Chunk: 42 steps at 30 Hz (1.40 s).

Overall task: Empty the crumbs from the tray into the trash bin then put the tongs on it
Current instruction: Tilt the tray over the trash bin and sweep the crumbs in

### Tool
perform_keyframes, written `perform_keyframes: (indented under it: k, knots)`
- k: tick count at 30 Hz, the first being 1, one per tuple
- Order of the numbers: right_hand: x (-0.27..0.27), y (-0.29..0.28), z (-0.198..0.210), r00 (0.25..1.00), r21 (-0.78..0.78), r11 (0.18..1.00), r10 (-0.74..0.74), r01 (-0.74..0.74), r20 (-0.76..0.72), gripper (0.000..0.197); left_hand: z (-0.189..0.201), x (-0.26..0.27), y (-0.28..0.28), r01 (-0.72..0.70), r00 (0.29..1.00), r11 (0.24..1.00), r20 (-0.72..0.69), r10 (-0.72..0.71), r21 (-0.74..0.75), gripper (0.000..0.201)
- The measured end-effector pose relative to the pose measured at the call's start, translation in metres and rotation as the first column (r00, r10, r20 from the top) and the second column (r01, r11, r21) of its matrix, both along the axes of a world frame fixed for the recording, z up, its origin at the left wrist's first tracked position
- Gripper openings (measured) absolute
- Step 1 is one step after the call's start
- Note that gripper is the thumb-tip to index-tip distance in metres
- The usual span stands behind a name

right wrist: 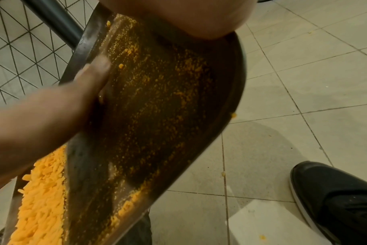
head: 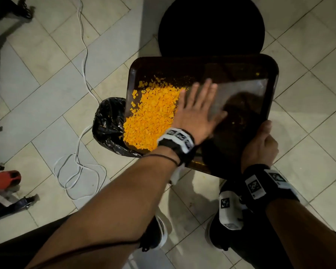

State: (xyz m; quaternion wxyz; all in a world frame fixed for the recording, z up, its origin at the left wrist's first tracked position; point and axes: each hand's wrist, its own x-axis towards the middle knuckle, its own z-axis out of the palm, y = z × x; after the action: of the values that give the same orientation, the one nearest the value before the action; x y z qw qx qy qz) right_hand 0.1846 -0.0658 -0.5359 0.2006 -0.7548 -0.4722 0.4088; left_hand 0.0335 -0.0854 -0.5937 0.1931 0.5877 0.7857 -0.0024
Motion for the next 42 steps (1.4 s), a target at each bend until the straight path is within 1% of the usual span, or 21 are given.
perform_keyframes:
  k: [2, 6, 10, 13, 16, 20, 24, 26, 27, 29, 30, 31, 33, 35, 36, 37, 39, 42]
  knots:
    - [0.001, -0.003, -0.004, 1.0, -0.004, 1.0, -0.007, 0.007, -0.007, 0.065, -0.008, -0.029, -0.014, -0.079, 0.997, 0.995, -0.029, 0.078, -0.06, 0.079]
    - [0.002, -0.006, -0.009, 1.0, 0.013, 1.0, -0.014, 0.014, -0.02, 0.064, -0.014, -0.074, -0.027, -0.143, 0.989, 0.982, -0.067, 0.135, -0.124, 0.083]
    - [0.001, -0.005, -0.009, 1.0, 0.024, 1.0, -0.017, 0.017, -0.001, 0.059, -0.017, -0.105, -0.02, -0.227, 0.974, 0.964, -0.043, 0.223, -0.139, 0.087]
    - [0.0, -0.006, -0.007, 1.0, 0.035, 0.999, -0.014, 0.013, 0.005, 0.061, -0.018, -0.129, -0.019, -0.298, 0.954, 0.936, -0.032, 0.297, -0.185, 0.094]
    - [0.001, -0.007, -0.006, 1.0, 0.041, 0.999, -0.011, 0.01, 0.018, 0.062, -0.02, -0.145, -0.033, -0.326, 0.944, 0.918, -0.023, 0.329, -0.228, 0.098]
    - [0.0, -0.007, -0.005, 1.0, 0.038, 0.999, -0.009, 0.008, 0.014, 0.063, -0.025, -0.14, -0.07, -0.343, 0.936, 0.912, -0.004, 0.351, -0.226, 0.094]
    - [0.001, -0.006, -0.004, 1.0, 0.042, 0.999, -0.009, 0.009, 0.01, 0.064, -0.034, -0.107, -0.118, -0.389, 0.909, 0.883, 0.049, 0.415, -0.261, 0.088]
    - [0.001, -0.006, -0.003, 1.0, 0.039, 0.999, -0.004, 0.004, 0.011, 0.064, -0.036, -0.095, -0.138, -0.431, 0.883, 0.86, 0.066, 0.464, -0.273, 0.087]
    - [0.001, -0.006, -0.003, 1.0, 0.035, 0.999, -0.002, 0.001, 0.009, 0.065, -0.035, -0.091, -0.144, -0.46, 0.865, 0.847, 0.081, 0.495, -0.266, 0.086]
    - [0.0, -0.006, -0.003, 1.0, 0.032, 0.999, 0.002, -0.002, 0.001, 0.065, -0.028, -0.082, -0.148, -0.503, 0.841, 0.841, 0.11, 0.529, -0.199, 0.082]
    - [-0.001, -0.007, -0.004, 1.0, 0.031, 1.0, 0.0, 0.0, -0.005, 0.065, -0.022, -0.075, -0.146, -0.488, 0.855, 0.86, 0.116, 0.506, -0.149, 0.079]
    - [-0.001, -0.007, -0.004, 1.0, 0.024, 1.0, -0.003, 0.004, -0.012, 0.065, -0.016, -0.065, -0.142, -0.436, 0.888, 0.894, 0.111, 0.446, -0.101, 0.076]
    - [-0.003, -0.007, -0.005, 1.0, 0.02, 1.0, -0.003, 0.004, -0.014, 0.066, -0.005, -0.038, -0.127, -0.252, 0.964, 0.968, 0.085, 0.253, -0.024, 0.072]
    - [-0.005, -0.007, -0.006, 1.0, 0.018, 1.0, -0.001, 0.001, -0.019, 0.067, -0.003, -0.008, -0.108, -0.068, 0.995, 0.998, 0.067, 0.067, 0.016, 0.069]
    - [-0.006, -0.008, -0.006, 1.0, 0.015, 1.0, -0.005, 0.006, -0.026, 0.066, -0.006, 0.005, -0.097, -0.01, 0.998, 1.0, 0.057, 0.009, 0.021, 0.07]
    - [-0.006, -0.008, -0.006, 0.999, 0.015, 1.0, -0.01, 0.01, -0.031, 0.065, -0.008, 0.013, -0.085, 0.017, 0.999, 1.0, 0.043, -0.018, 0.016, 0.072]
    - [-0.006, -0.008, -0.005, 0.999, 0.017, 1.0, -0.013, 0.014, -0.034, 0.064, -0.013, 0.018, -0.065, 0.012, 1.0, 1.0, 0.01, -0.012, 0.0, 0.076]
    - [-0.005, -0.005, -0.004, 1.0, 0.016, 1.0, -0.02, 0.02, -0.023, 0.064, -0.021, -0.001, -0.05, -0.09, 0.996, 0.995, -0.025, 0.09, -0.035, 0.079]
